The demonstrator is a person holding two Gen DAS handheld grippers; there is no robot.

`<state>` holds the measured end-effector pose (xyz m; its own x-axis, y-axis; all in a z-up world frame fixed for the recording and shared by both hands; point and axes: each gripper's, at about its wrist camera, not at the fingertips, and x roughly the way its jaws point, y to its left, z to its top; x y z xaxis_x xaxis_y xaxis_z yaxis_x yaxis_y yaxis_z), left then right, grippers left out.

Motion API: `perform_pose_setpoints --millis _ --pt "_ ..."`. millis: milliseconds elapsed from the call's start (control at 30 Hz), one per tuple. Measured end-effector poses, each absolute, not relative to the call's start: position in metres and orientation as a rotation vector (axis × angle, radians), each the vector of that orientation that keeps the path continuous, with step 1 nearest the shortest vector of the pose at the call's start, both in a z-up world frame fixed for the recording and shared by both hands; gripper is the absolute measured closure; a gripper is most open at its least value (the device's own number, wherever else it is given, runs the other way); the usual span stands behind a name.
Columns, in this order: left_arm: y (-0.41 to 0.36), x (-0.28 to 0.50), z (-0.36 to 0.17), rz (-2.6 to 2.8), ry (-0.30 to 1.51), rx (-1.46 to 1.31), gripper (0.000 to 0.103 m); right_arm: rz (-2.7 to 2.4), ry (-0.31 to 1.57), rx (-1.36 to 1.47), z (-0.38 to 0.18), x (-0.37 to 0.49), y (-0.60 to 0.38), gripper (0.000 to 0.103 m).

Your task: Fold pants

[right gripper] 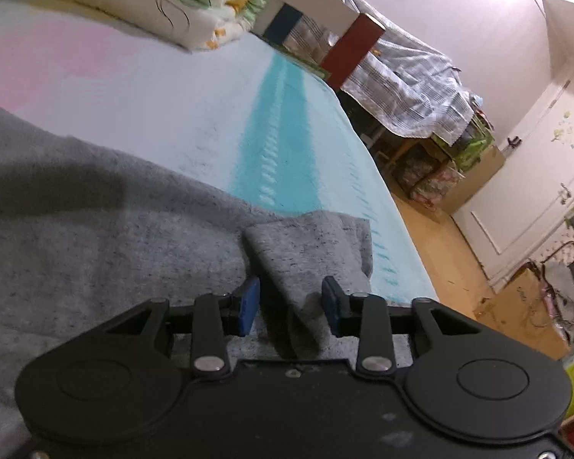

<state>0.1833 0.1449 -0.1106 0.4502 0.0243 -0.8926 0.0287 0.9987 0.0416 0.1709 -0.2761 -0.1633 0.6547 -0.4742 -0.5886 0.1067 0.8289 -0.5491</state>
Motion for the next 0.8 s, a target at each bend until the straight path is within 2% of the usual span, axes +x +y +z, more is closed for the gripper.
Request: perform_pose_setpoints --millis 33,100,333,533,667,800 --pt "0.144 0.185 -0.112 -0.004 1.103 0.057 0.069 -0.362 0.801 -0.489 -0.162 0.172 -0.279 0.079" --pt "0.146 0.185 -0.113 -0.008 1.102 0.049 0.068 -0.359 0.806 -0.393 -0.150 0.167 -0.292 0.100" --pt "0.159 0.182 -0.117 -0.032 1.093 0.035 0.067 -0.448 0.705 0.111 -0.079 0.123 -0.384 0.100" --pt "0.166 0.176 -0.117 -0.045 1.085 0.058 0.065 -0.548 0.769 0.450 -0.097 0.088 -0.473 0.100" --pt "0.166 0.176 -0.120 -0.064 1.083 0.068 0.064 -0.541 0.830 0.466 -0.122 0.089 -0.481 0.100" --pt "0.165 0.174 -0.118 -0.072 1.082 0.076 0.064 -0.538 0.811 0.455 -0.118 0.083 -0.478 0.100"
